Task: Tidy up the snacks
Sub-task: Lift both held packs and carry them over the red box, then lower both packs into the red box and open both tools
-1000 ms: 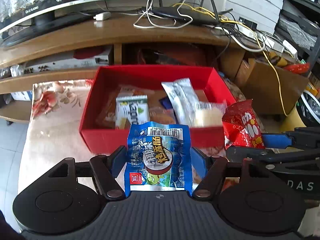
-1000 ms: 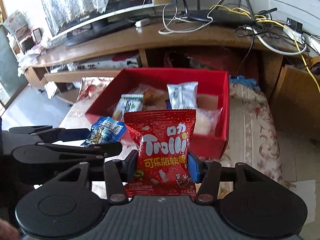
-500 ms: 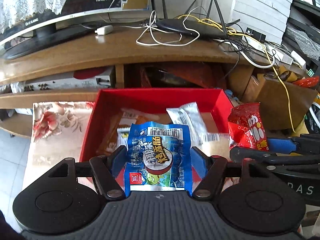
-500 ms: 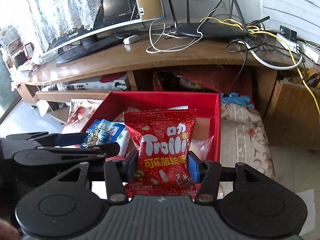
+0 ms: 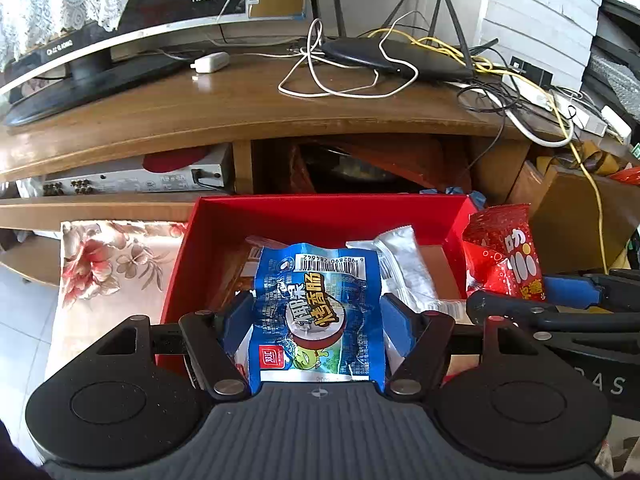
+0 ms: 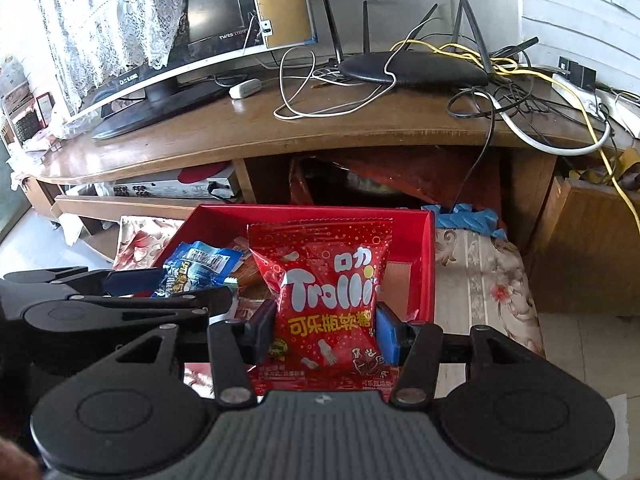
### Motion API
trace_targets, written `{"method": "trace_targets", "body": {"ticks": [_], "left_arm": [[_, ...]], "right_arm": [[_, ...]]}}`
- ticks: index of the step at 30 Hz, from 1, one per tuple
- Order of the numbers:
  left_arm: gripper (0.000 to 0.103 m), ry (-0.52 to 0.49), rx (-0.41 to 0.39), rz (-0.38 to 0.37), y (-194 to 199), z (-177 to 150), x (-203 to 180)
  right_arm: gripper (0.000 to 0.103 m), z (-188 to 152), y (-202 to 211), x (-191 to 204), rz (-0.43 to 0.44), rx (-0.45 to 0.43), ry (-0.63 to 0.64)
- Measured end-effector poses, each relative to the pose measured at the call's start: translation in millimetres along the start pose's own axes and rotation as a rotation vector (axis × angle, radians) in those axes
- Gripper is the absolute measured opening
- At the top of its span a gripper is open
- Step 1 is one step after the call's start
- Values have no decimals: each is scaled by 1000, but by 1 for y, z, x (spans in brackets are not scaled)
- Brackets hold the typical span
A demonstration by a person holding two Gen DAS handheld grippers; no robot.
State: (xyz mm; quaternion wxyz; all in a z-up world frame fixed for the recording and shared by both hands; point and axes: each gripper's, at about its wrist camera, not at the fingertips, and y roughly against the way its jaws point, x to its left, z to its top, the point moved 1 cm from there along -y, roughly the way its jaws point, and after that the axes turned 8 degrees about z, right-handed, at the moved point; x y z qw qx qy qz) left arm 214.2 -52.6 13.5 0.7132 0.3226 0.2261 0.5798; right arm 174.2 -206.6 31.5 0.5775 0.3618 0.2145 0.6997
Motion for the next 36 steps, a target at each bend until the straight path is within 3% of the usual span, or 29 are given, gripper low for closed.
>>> {"method": "trace_targets", "body": {"ticks": [36], "left_arm": [[74,-15,73,71,-49,-6,-1]], "right_arm": [[58,3,-61,-14,-31,66,13]]}}
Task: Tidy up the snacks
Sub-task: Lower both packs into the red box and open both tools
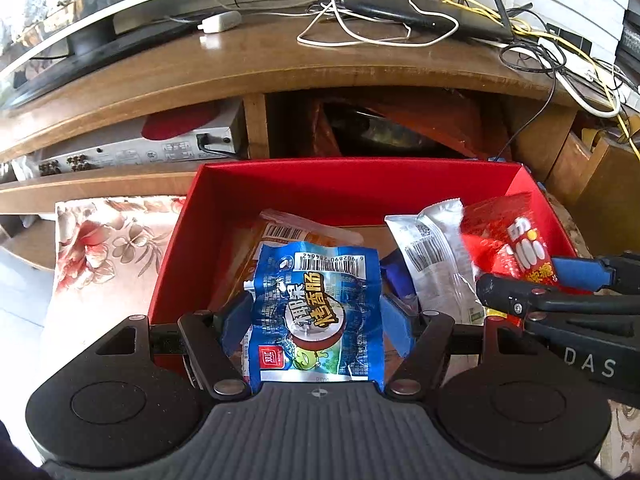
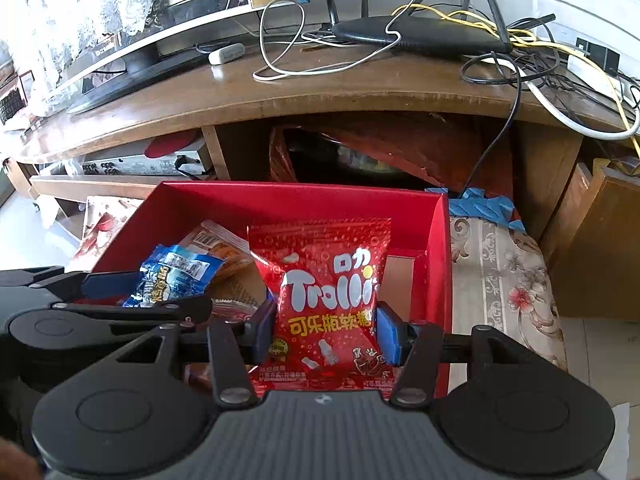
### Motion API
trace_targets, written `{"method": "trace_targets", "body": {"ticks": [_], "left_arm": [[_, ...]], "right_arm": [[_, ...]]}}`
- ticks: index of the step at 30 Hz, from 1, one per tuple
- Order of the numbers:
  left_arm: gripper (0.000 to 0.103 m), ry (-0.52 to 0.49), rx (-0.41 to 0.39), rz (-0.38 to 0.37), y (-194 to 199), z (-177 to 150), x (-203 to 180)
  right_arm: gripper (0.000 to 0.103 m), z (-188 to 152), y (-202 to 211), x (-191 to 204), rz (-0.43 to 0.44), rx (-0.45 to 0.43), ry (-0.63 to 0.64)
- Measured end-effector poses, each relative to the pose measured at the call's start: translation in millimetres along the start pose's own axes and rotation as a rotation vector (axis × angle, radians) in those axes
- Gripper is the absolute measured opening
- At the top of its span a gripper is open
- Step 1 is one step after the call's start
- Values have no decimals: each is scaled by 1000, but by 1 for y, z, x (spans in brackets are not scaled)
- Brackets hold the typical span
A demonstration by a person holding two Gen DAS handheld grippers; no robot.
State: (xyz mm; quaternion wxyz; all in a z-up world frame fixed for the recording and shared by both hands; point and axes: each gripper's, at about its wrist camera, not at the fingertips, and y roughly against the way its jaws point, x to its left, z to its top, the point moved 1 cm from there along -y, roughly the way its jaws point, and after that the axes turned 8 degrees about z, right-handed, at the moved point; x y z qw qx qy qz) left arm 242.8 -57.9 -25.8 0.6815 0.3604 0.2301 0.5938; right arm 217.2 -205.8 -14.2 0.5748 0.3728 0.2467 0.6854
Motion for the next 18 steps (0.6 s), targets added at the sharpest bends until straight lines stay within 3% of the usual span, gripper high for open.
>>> {"method": "trace_targets", "body": {"ticks": [18], "left_arm": [[80,-4,-35,14,15,1,2]], "right_arm": [[59,1,12,3,-1,-32,12]]}}
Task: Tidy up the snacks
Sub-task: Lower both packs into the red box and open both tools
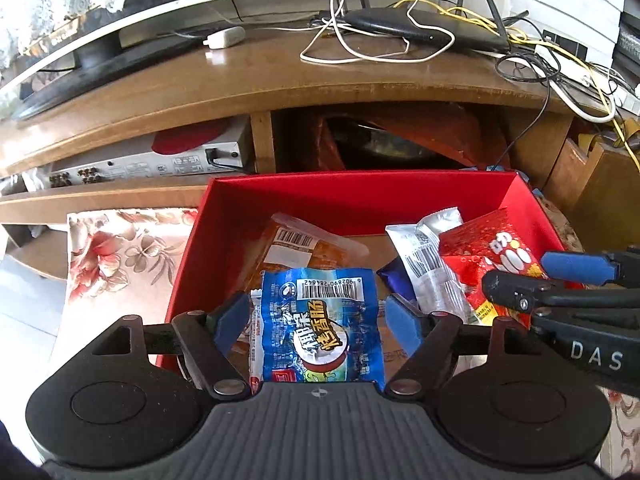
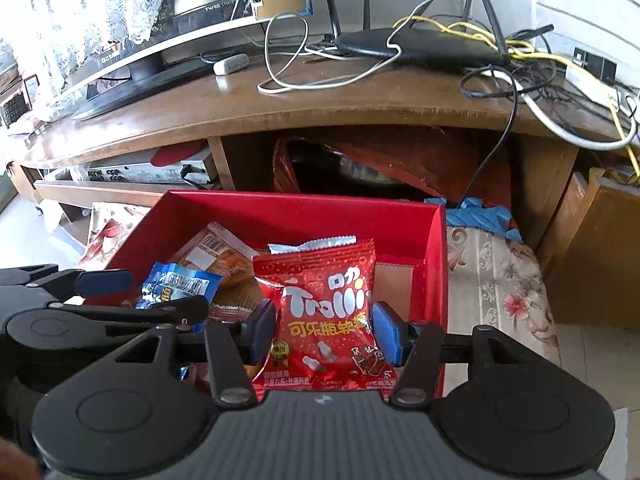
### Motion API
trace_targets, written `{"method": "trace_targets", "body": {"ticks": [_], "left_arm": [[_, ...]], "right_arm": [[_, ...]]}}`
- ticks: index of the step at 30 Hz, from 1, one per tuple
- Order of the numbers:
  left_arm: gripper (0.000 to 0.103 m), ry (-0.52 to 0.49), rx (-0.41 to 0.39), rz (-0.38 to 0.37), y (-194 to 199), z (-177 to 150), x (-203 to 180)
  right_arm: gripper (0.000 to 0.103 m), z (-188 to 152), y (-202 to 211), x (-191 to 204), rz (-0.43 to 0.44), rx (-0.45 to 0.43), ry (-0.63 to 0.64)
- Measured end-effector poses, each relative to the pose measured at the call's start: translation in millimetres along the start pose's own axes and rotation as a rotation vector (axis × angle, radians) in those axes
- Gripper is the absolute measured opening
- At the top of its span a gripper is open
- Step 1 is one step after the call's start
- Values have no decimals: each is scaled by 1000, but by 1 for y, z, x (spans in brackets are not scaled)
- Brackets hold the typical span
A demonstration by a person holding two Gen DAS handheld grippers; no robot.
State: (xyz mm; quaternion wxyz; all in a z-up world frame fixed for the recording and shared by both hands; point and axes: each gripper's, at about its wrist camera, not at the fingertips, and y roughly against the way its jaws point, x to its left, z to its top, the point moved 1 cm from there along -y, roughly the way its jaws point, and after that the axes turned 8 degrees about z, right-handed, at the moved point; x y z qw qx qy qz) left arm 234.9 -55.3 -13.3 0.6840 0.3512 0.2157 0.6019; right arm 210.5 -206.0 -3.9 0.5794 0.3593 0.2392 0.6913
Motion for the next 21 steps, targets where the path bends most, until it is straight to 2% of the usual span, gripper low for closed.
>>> {"method": "trace_targets", "body": {"ticks": [6,14,21], "left_arm": [[83,-3,-19,-10,13,-3,0],[84,3,-38,-29,33,-10,1],[85,-18,-24,-57,45,-26,-5]], "right_arm": [[59,-1,10,0,-25,-32,2],[59,-5,34,4,-8,-57,-9],[59,-21,52,6,0,-42,-11]]}}
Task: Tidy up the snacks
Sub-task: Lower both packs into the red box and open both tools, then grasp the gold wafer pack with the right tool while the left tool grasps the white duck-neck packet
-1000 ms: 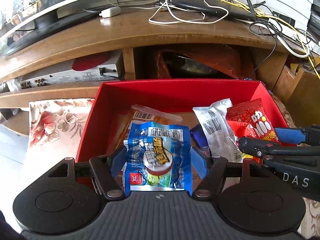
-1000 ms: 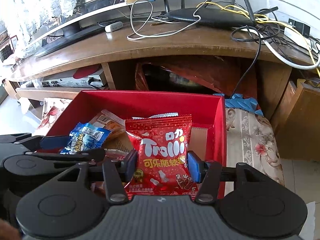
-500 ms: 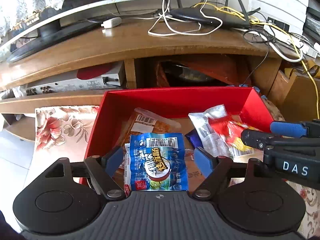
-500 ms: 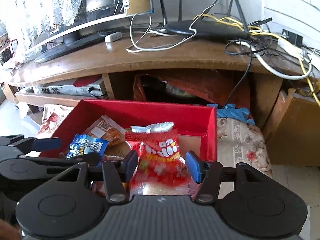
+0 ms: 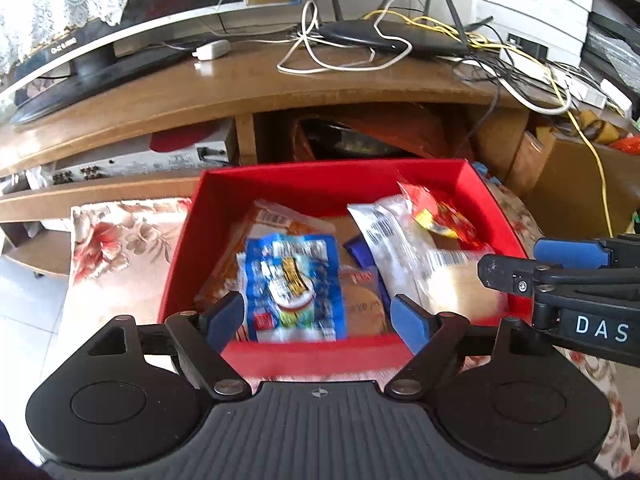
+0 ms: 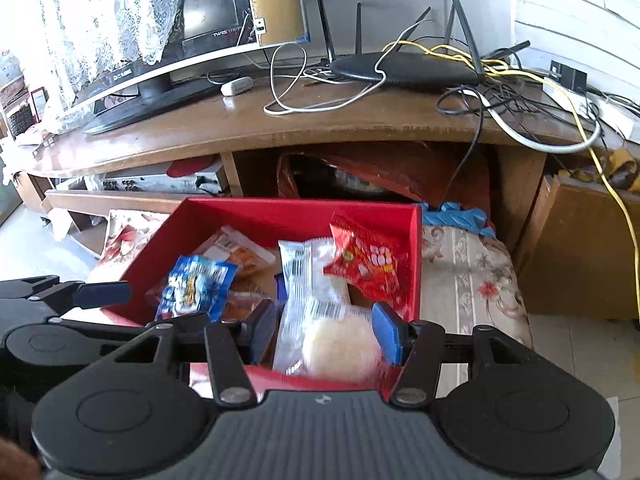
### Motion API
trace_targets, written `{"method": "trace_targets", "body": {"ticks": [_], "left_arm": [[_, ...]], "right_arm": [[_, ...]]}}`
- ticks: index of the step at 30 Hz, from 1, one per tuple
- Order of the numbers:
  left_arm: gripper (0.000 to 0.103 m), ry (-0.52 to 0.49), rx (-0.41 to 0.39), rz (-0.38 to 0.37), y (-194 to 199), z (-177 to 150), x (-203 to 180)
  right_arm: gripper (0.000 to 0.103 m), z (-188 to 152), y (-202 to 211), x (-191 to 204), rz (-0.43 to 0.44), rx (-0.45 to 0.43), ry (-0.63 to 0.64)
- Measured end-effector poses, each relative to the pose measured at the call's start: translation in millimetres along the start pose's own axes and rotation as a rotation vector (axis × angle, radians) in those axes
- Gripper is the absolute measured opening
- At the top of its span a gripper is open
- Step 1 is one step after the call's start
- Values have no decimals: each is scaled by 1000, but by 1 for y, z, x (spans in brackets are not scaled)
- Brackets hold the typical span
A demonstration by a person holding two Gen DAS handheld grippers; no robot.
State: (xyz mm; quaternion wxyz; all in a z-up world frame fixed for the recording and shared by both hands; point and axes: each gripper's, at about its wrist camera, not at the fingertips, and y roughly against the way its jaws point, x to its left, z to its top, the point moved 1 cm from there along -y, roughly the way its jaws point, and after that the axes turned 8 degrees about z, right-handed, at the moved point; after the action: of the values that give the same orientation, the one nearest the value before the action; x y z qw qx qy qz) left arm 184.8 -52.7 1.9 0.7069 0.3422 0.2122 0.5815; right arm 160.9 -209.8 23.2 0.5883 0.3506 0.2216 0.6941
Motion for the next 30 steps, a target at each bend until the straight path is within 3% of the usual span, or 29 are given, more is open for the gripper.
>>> {"method": "trace_targets", "body": {"ticks": [4,11,16,23,30], "left_arm": [[86,-10,20,-31,10,-17,-4],[86,16,128,-128,23,-56,-14],[86,103,212,-179,29,-83,-15],[88,258,298,-180,19,-93,-24],[93,313,323,-118,2,-89,-45]], "right_arm": [[59,-14,12,0,3,19,3],[59,-41,28,-8,-20,73,-17],[59,-47,43,-16,7,69,-50],[59,-51,56,-23,47,60,-54],[59,-52,67,-41,86,58,-98]]}}
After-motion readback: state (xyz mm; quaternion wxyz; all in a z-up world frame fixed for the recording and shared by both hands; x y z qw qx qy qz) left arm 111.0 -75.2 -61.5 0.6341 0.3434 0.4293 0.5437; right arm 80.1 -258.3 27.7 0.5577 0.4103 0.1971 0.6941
